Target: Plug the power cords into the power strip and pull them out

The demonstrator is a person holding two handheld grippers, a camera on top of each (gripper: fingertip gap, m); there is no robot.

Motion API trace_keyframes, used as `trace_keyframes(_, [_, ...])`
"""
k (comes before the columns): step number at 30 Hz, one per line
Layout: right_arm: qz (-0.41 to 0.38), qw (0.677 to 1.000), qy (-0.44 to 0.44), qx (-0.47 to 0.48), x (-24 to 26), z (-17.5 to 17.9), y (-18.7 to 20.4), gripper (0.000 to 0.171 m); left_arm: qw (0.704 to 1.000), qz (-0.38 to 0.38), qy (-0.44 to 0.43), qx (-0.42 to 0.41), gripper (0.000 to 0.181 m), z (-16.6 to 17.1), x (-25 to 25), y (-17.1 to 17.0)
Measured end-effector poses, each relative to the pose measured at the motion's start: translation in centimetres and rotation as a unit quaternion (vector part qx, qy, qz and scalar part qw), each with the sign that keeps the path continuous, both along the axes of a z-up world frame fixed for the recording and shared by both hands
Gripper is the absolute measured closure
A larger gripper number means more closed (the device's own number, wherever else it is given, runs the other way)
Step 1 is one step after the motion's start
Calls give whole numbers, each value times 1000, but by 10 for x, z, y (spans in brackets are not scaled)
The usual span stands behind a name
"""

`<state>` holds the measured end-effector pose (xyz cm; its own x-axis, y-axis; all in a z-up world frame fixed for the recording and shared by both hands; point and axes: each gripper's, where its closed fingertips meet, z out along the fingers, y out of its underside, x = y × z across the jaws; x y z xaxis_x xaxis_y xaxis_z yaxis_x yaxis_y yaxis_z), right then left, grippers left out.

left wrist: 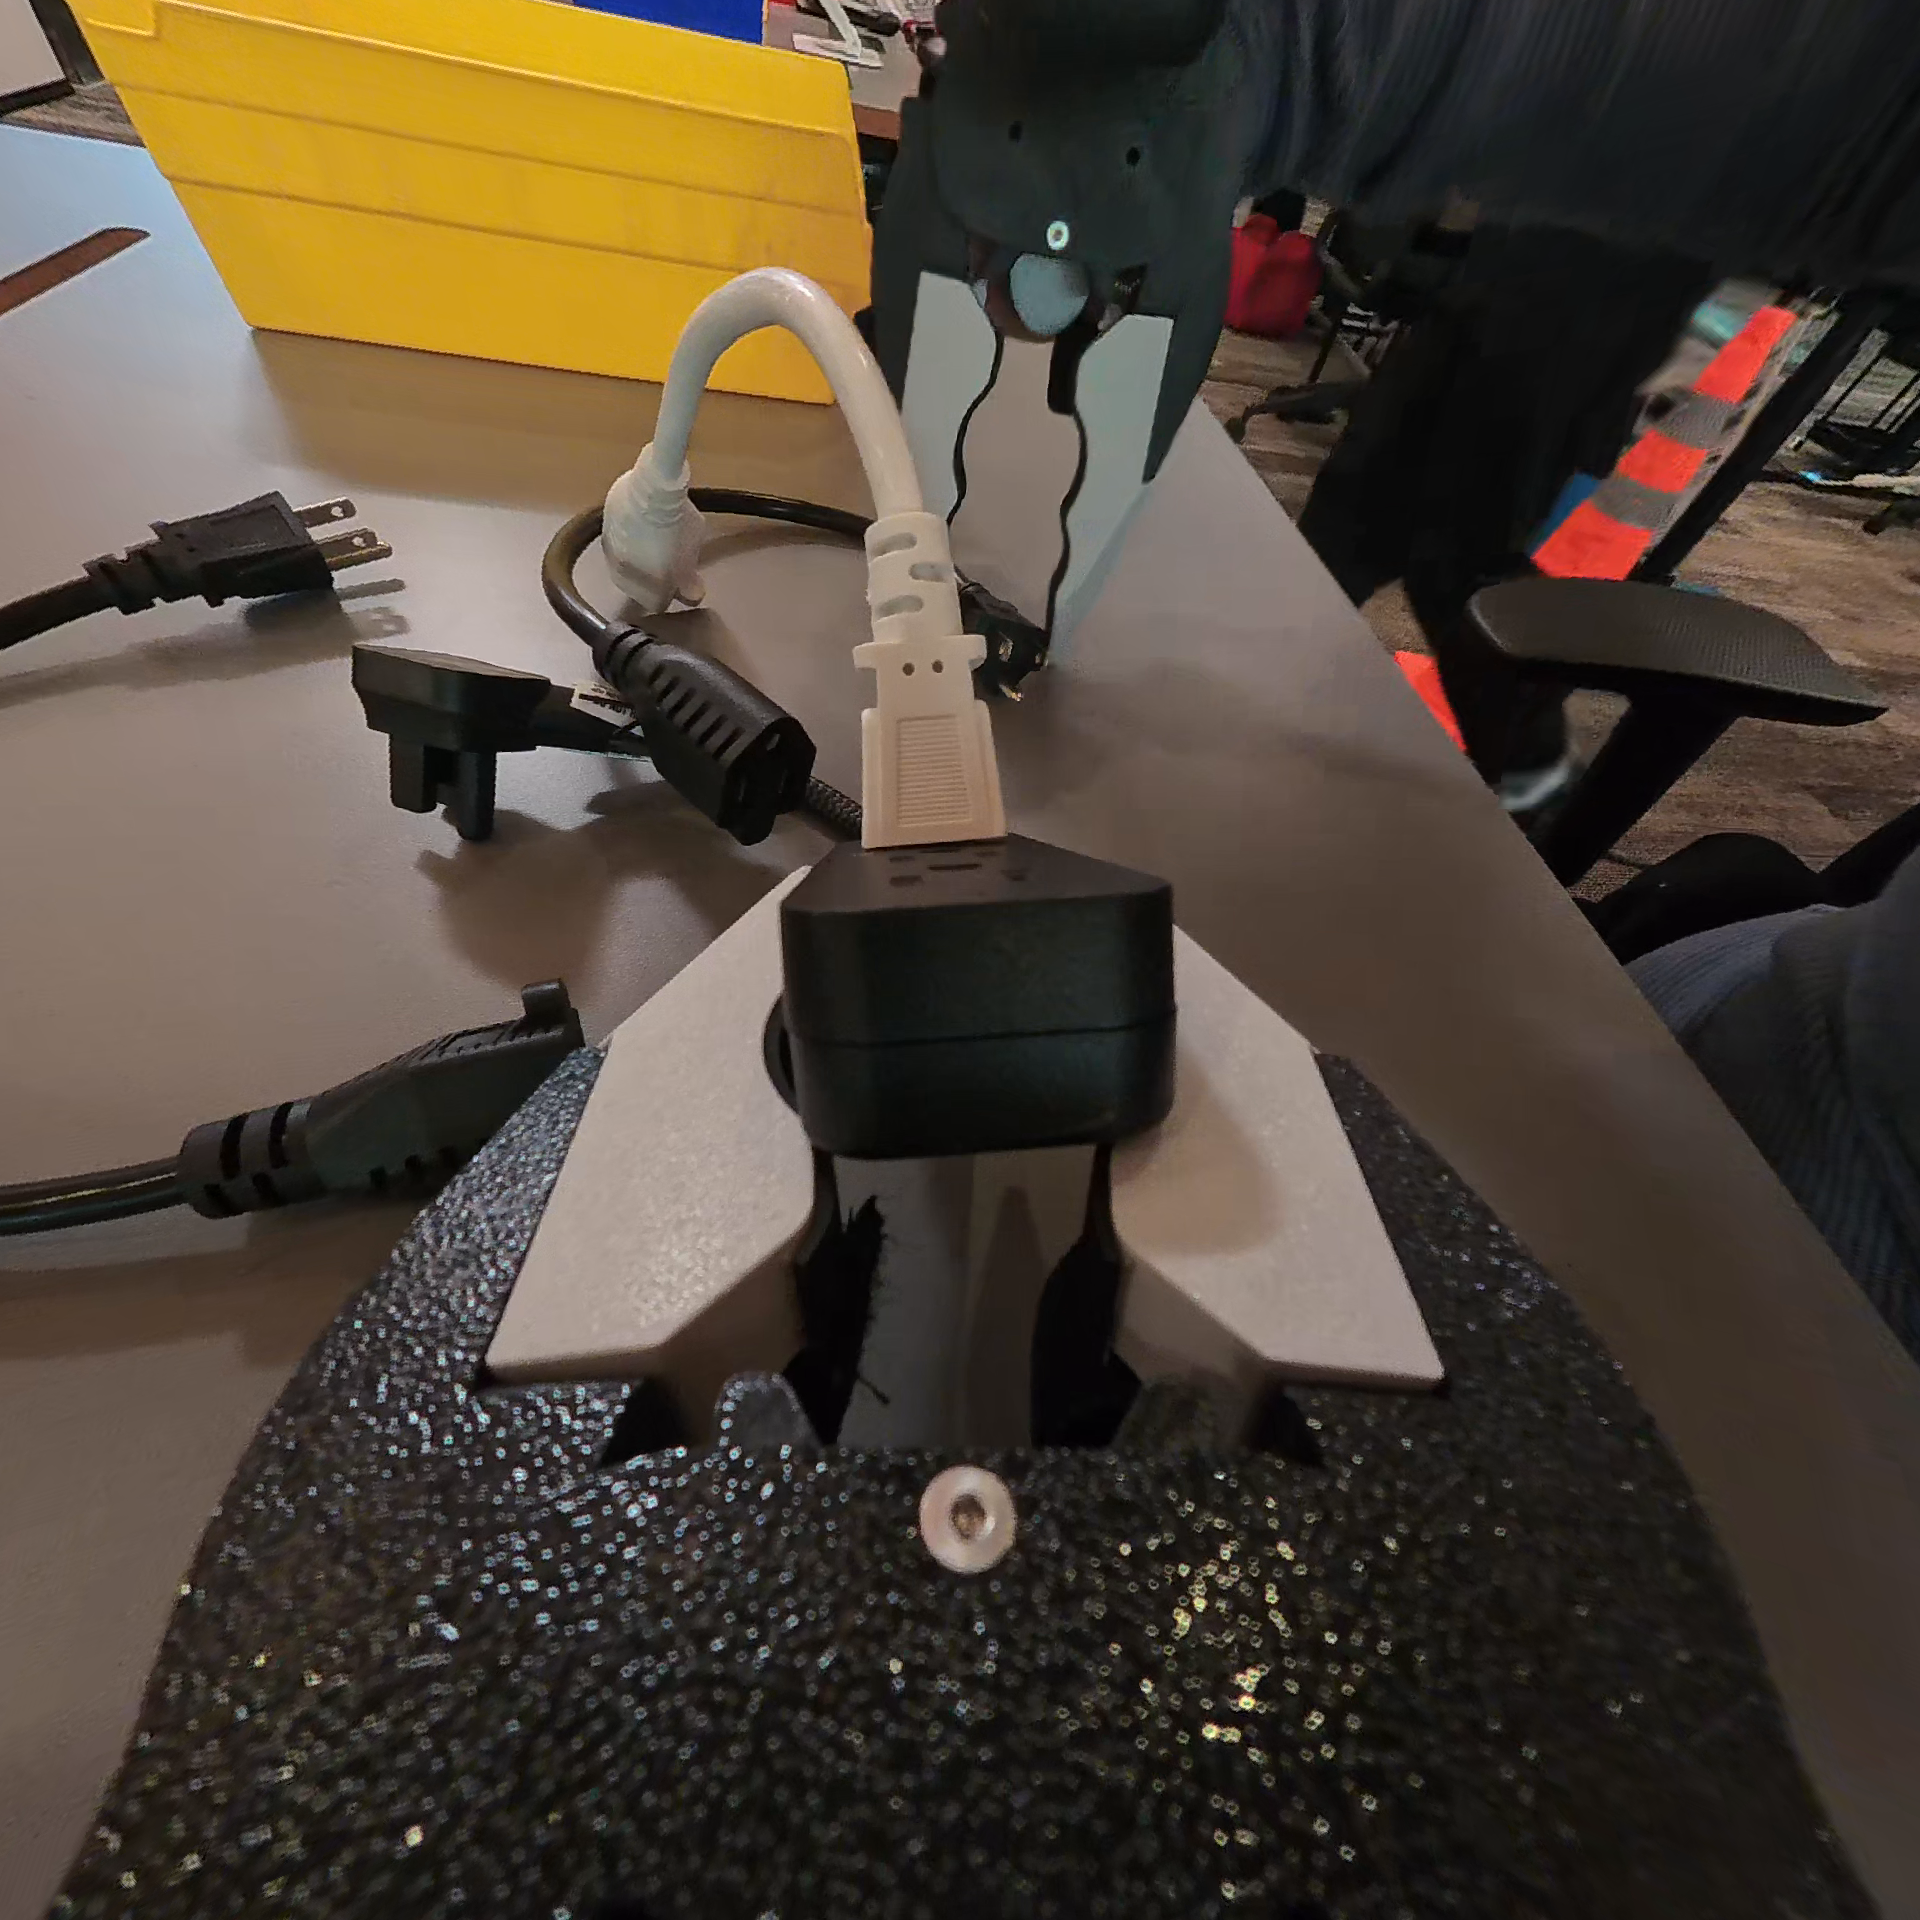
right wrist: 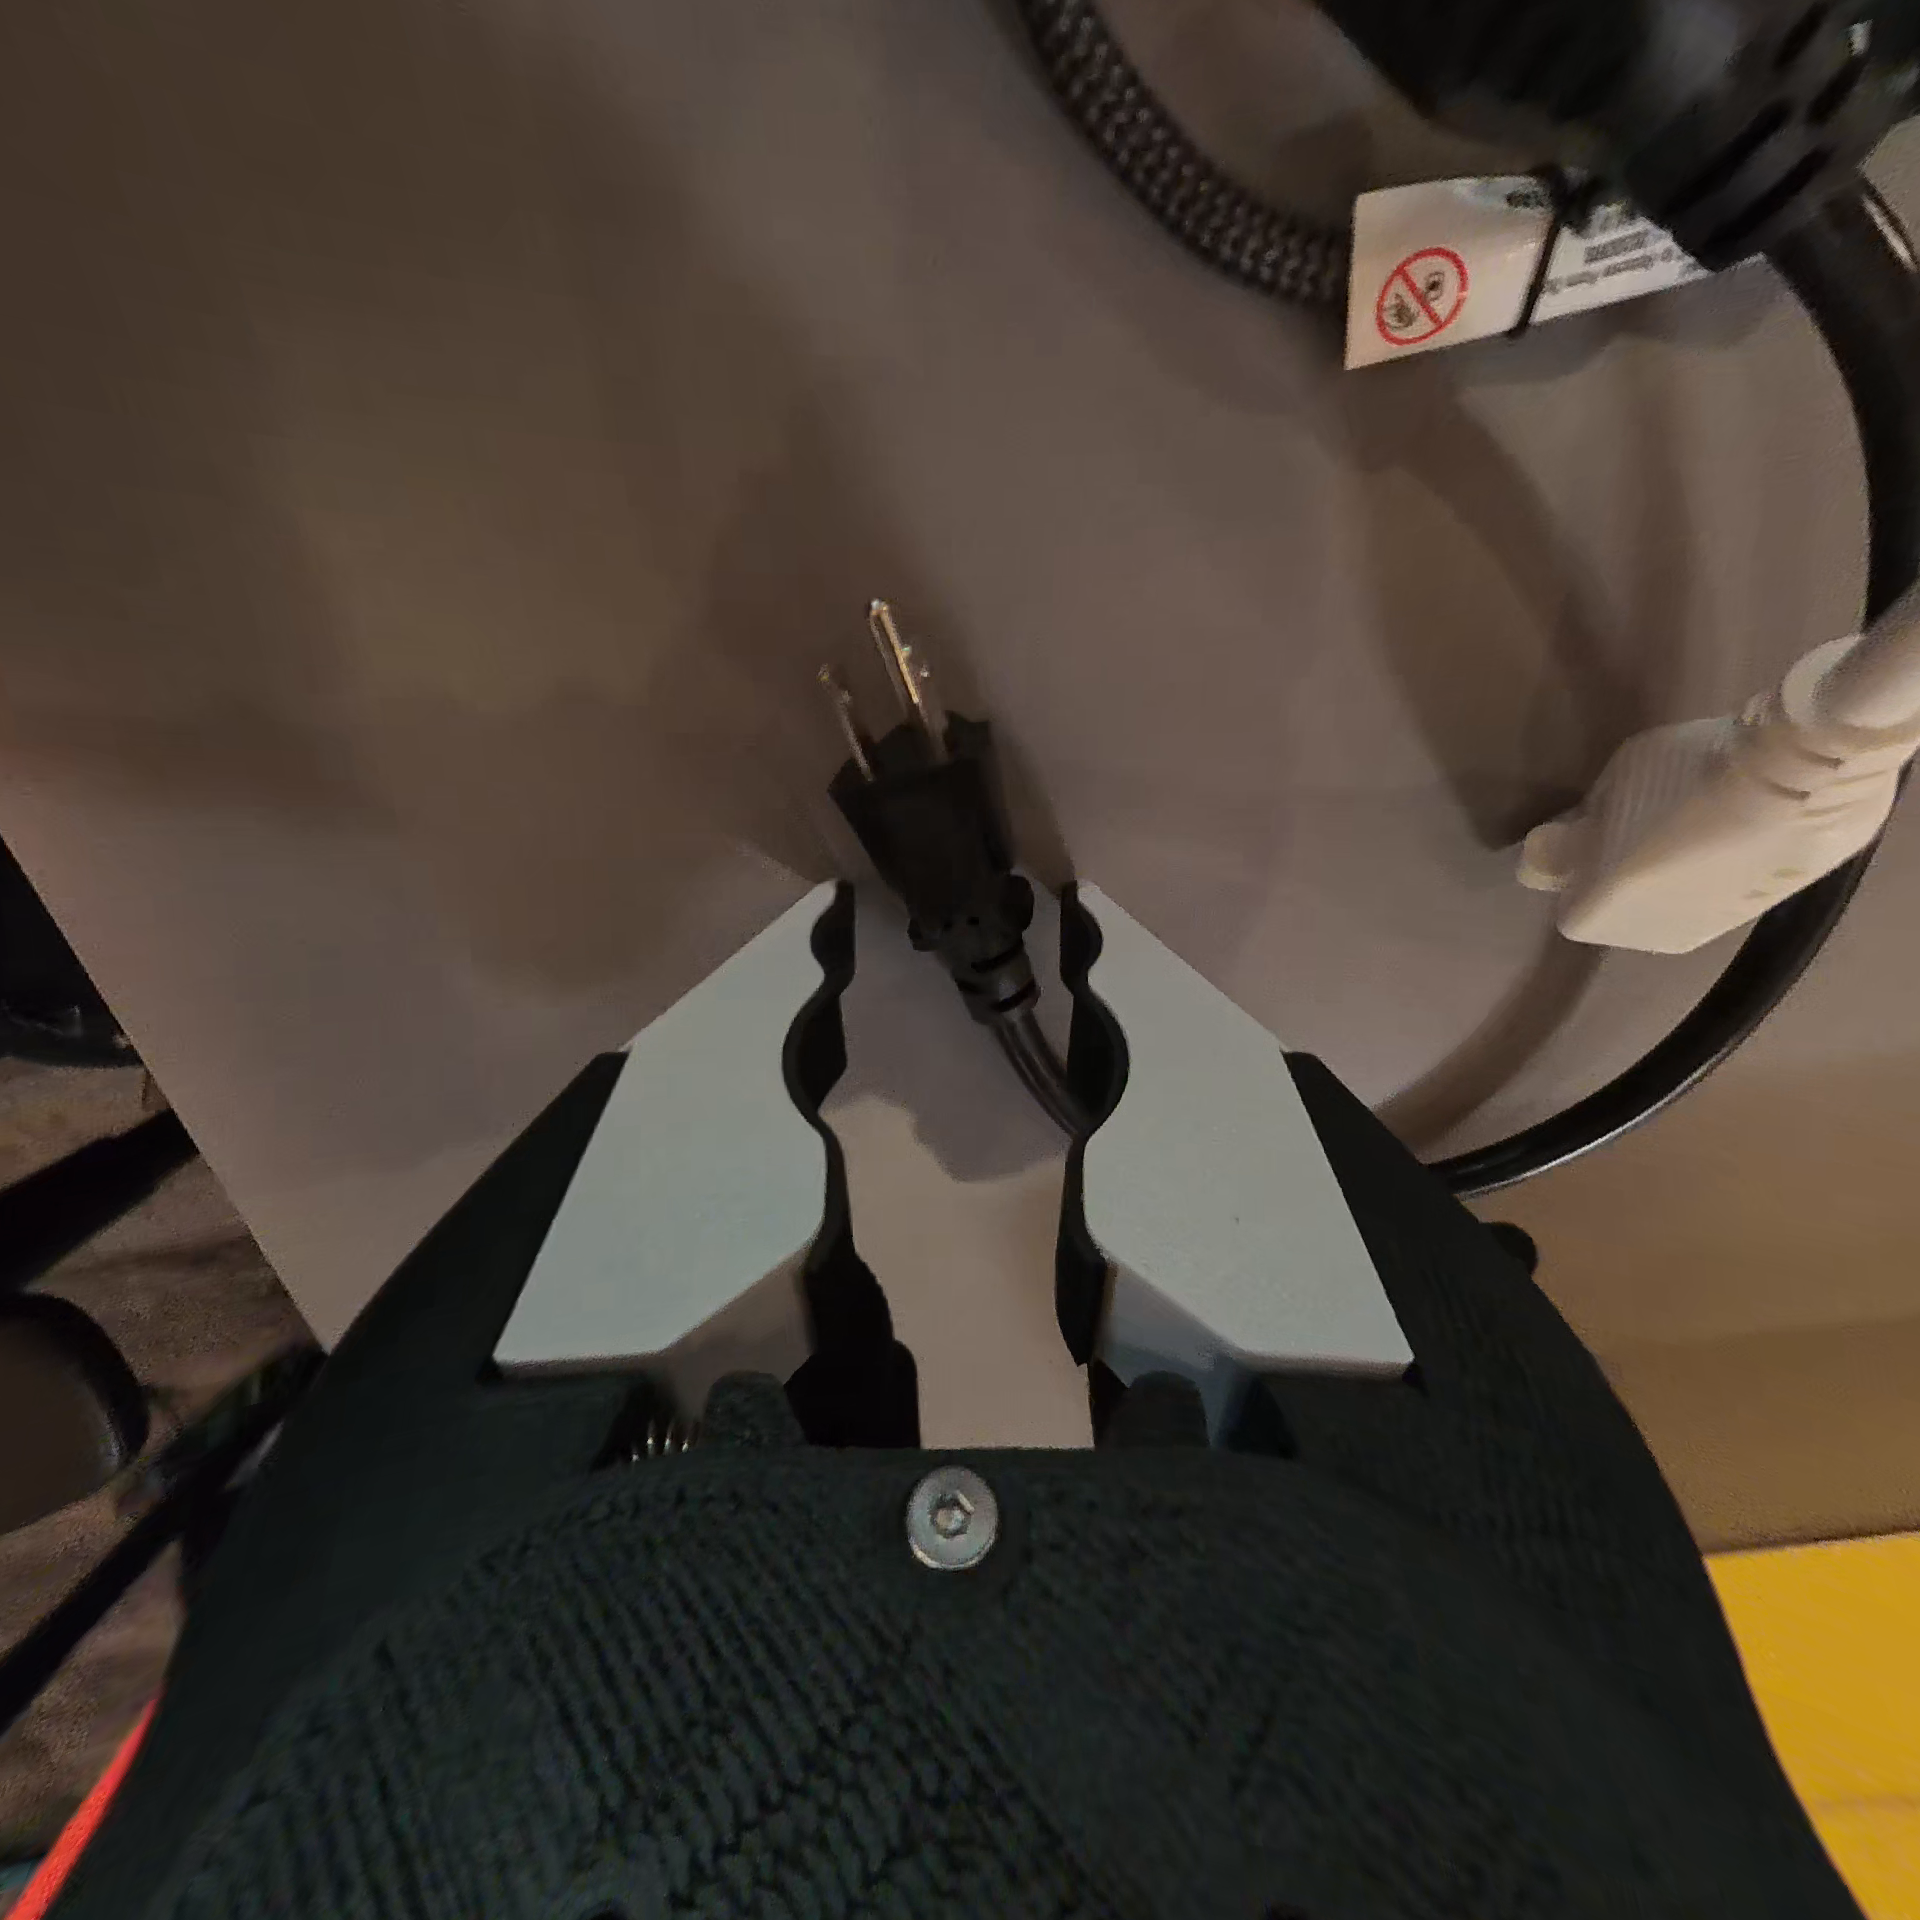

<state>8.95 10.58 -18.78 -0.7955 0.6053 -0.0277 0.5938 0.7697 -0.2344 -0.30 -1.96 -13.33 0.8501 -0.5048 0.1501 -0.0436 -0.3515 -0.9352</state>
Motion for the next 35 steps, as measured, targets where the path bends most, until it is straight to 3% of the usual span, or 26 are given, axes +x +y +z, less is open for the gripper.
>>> trace_keyframes(3, [-17, 1000, 15, -3, -3, 0, 1, 146, 1000, 0, -1, 0, 132, 0, 0, 0])
trace_keyframes(9, [-18, 999, 33, 39, 6, 13, -4, 147, 1000, 0, 3, 1, 132, 0, 0, 0])
trace_keyframes(21, [-54, 980, 191, 26, -29, 141, -42, 150, 1000, 1, 10, 4, 132, 0, 1, 0])
trace_keyframes(35, [-67, 975, 208, 35, -32, 130, -61, 149, 1000, 2, 13, 6, 132, 0, 1, 0])
